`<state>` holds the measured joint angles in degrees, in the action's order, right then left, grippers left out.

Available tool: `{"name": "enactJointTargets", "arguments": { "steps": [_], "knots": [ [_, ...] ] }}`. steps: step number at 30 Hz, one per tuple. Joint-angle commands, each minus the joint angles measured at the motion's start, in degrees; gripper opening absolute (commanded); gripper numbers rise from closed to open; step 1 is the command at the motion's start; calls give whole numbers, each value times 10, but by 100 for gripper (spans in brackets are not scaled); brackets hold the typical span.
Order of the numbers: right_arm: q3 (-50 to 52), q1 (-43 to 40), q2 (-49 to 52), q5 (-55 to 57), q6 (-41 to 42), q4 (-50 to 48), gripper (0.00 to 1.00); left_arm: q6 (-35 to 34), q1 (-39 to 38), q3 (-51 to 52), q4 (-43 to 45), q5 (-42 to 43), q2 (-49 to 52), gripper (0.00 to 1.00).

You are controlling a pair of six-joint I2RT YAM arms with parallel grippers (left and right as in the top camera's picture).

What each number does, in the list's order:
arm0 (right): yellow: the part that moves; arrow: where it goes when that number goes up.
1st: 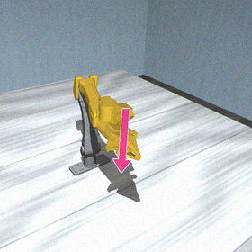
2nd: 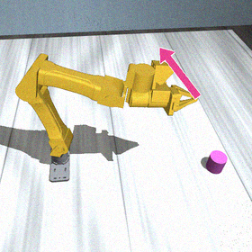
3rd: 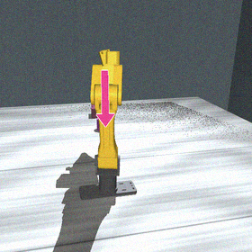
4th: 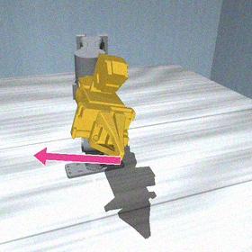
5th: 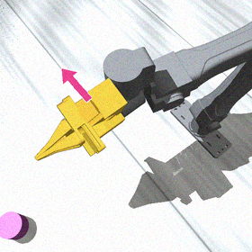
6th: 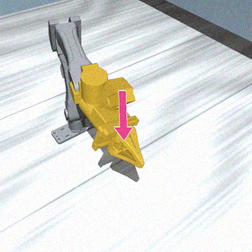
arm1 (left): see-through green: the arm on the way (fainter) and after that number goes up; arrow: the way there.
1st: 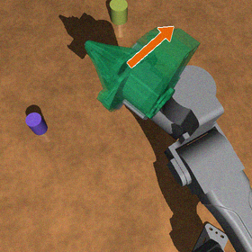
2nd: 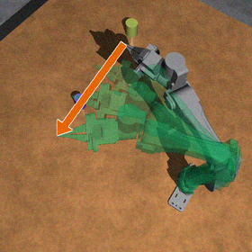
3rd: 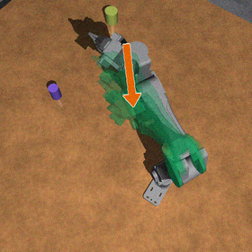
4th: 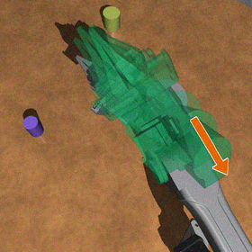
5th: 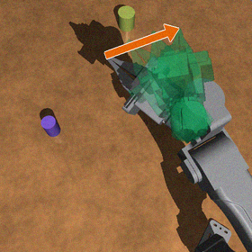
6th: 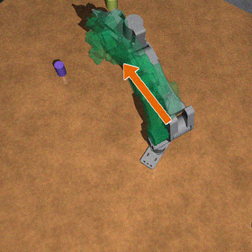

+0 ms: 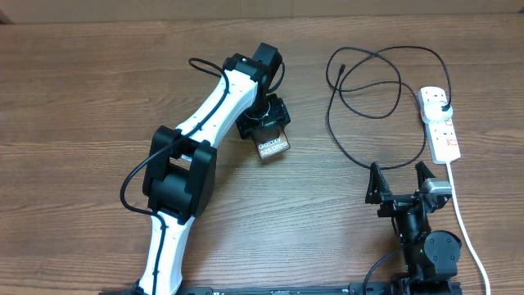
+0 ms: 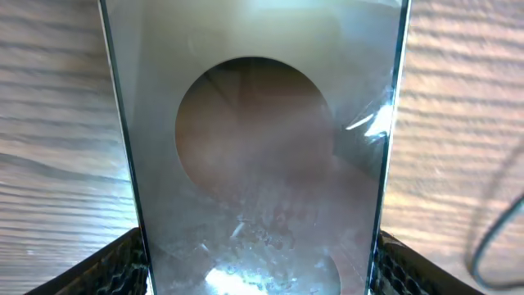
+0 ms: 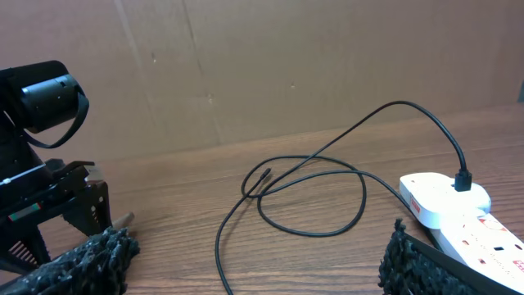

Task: Plug charger to phone and switch on socket
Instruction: 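Move the right gripper toward the phone held by the left gripper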

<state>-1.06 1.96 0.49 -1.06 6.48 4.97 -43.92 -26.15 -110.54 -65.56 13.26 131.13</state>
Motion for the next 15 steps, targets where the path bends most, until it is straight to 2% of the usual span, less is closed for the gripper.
{"name": "enactJointTargets", "arguments": {
  "steps": [1,5,7,8,10,14,15],
  "knots": [
    [6,-1,-3,1,5,-3,100,20,8,-21,-7,62,0,49],
    [6,-1,-3,-3,25,-3,100,19,12,-21,-7,88,0,49],
    [6,-1,-3,-28,147,-4,100,19,13,-21,-8,92,0,49],
    [6,-1,-3,-63,252,-7,100,19,14,-21,-9,93,0,49],
    [6,-1,-3,-122,383,-14,100,15,14,-21,-12,93,0,48],
    [6,-1,-3,-138,496,-18,100,12,15,-21,-13,93,0,48],
    [6,-1,-3,-163,497,-26,100,10,15,-21,-13,93,0,48]
  ]
}}
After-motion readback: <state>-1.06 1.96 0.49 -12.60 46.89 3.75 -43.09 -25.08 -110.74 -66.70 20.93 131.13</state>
